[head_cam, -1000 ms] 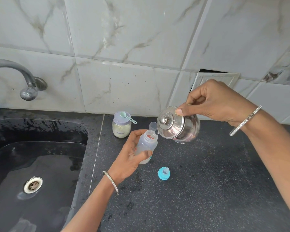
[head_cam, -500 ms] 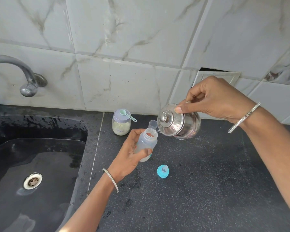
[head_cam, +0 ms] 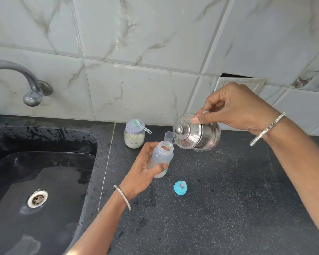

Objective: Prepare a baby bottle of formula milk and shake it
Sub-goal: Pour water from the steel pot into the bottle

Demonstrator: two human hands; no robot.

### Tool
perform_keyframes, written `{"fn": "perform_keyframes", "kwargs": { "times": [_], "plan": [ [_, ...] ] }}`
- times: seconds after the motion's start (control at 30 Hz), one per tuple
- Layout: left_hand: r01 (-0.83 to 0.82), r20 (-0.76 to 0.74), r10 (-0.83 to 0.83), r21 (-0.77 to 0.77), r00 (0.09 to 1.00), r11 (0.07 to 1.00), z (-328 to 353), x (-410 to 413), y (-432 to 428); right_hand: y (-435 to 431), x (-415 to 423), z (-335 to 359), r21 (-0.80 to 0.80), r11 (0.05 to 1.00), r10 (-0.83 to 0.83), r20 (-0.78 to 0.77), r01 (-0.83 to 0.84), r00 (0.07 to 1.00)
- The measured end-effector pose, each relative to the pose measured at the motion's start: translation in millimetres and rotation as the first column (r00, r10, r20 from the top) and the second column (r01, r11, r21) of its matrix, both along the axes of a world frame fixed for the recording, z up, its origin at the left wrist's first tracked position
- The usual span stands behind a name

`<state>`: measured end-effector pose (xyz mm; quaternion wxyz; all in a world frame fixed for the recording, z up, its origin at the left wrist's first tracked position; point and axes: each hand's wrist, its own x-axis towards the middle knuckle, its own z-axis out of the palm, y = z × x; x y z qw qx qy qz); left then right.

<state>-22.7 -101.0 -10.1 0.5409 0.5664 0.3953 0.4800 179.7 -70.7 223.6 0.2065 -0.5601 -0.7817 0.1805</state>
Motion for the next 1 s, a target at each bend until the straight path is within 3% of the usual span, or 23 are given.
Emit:
{"fn": "perform_keyframes", "kwargs": {
  "times": [1.0],
  "plan": [
    [0.006, -0.011, -0.006, 0.008, 1.000, 1.000, 2, -7, -5, -7, -13, 1, 0.036, 0.999, 0.018, 0.018, -0.018, 1.000]
  ]
}}
